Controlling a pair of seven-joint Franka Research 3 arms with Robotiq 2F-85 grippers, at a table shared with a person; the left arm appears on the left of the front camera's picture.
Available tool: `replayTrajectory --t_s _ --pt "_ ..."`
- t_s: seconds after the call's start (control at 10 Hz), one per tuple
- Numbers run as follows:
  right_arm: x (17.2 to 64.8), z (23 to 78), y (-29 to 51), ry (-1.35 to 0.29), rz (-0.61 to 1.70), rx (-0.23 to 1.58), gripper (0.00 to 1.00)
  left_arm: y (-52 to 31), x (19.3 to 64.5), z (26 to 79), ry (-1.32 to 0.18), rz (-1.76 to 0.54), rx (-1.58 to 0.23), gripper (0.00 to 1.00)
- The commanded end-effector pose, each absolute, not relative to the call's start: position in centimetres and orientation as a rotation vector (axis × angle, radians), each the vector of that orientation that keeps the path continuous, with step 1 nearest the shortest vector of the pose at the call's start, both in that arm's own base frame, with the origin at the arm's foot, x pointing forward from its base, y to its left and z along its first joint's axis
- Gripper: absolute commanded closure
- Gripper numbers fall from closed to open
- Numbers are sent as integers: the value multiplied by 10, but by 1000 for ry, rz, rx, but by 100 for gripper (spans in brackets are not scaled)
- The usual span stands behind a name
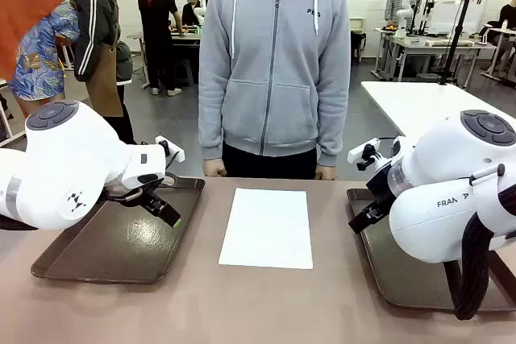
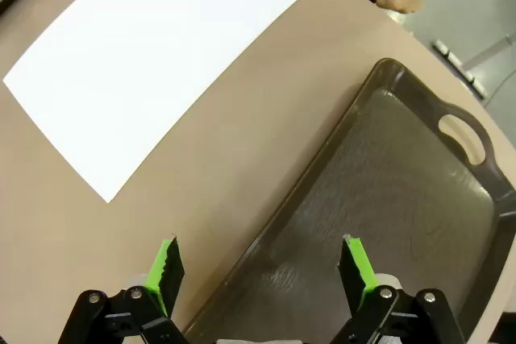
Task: Sort the A4 documents.
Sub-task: Receive the A4 Paper.
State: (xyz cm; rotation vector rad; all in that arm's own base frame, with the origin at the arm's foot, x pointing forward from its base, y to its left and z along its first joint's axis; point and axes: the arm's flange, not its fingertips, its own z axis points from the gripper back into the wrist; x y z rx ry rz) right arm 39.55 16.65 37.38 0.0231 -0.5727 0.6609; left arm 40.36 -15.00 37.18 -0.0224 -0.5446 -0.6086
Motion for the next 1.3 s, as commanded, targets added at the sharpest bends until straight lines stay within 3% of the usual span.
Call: replayTrajectory --t_s 0.0,1.2 --pt "395 374 166 -573 661 23 0 -150 404 372 -545 -609 -22 0" --pt "395 374 166 -573 661 23 0 -150 404 372 -545 -609 -22 0"
